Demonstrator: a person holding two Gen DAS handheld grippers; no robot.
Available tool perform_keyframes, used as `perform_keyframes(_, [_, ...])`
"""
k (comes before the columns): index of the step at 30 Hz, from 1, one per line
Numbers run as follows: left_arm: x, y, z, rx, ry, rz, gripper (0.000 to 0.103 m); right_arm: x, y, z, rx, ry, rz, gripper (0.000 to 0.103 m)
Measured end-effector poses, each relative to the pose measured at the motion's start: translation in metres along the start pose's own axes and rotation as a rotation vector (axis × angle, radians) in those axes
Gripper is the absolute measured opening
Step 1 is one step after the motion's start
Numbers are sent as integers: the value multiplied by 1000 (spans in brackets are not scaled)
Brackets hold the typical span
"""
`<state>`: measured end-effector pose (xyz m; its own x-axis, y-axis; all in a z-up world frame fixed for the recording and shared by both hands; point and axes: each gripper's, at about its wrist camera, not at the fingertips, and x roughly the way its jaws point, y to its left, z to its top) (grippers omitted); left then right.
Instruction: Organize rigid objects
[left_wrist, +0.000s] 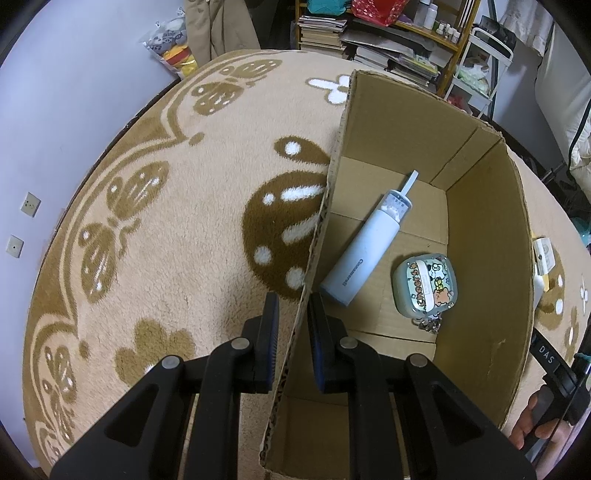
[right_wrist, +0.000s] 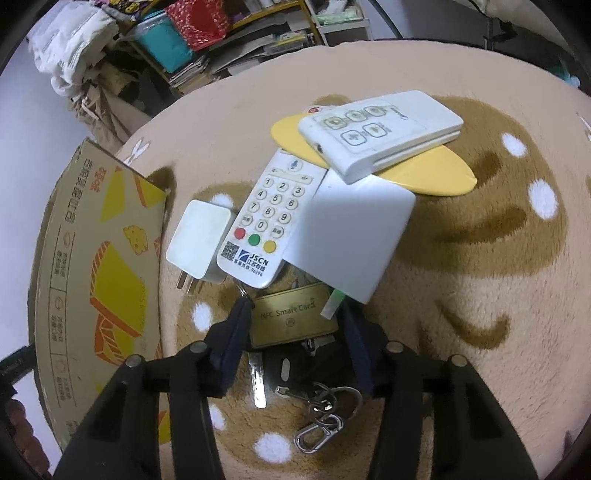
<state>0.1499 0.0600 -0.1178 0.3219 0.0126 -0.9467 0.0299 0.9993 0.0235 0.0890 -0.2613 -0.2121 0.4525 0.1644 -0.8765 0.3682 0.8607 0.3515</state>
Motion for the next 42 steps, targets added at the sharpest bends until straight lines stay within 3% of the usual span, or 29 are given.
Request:
perform_keyframes(6, [0, -2, -1, -1, 1, -2, 15, 0, 6, -3, -24, -6, -6, 74])
perform_keyframes(11, [0, -2, -1, 1, 3, 1, 15, 6, 17, -4, -72, -8, -61, 75])
perform_keyframes(15, [1, 1, -2, -5, 11, -4, 15, 7, 28, -9, -136, -22, -126, 69])
perform_keyframes(21, [4, 2, -2, -7, 17, -5, 16, 0, 23, -9, -130, -28, -116, 55])
perform_keyframes(34, [3, 0, -1, -4, 18, -4, 16, -24, 22, -14, -98, -28, 8, 55])
perform_keyframes(42, [2, -1, -2, 1, 17, 0, 15, -41, 36, -16, -112, -84, 36, 55])
